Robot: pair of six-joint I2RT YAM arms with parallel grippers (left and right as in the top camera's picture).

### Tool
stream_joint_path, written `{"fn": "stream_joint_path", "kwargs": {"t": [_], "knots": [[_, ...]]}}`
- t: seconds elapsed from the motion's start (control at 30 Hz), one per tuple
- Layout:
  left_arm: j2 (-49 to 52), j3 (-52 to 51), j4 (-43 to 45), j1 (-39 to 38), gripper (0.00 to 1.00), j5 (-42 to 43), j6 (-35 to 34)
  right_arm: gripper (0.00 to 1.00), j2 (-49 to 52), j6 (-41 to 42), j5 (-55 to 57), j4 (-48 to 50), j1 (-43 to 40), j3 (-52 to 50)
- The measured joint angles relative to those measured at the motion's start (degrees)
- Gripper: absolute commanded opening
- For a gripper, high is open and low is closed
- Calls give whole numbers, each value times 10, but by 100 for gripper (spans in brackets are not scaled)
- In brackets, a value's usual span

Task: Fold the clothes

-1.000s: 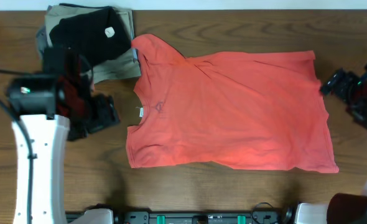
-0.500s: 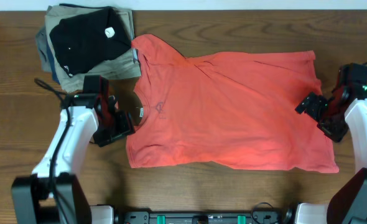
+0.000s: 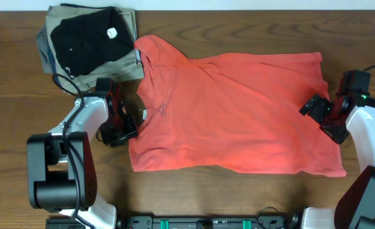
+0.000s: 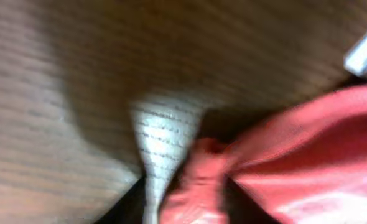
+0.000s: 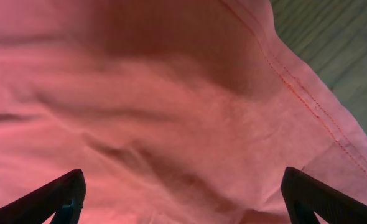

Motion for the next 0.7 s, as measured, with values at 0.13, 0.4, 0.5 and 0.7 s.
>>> {"fn": "stream_joint_path", "kwargs": {"t": [0.13, 0.4, 0.5, 0.7], "knots": [[3, 0, 10, -1, 6, 2, 0, 92, 27, 0, 4, 5, 0, 0], [18, 37, 33, -1, 6, -25, -3, 90, 83, 7, 43, 35, 0, 0], [21, 72, 32, -1, 6, -57, -15, 91, 99, 10, 60, 53, 0, 0], [21, 130, 36, 0, 6, -134, -56, 92, 112, 15, 78, 81, -9, 0]]}}
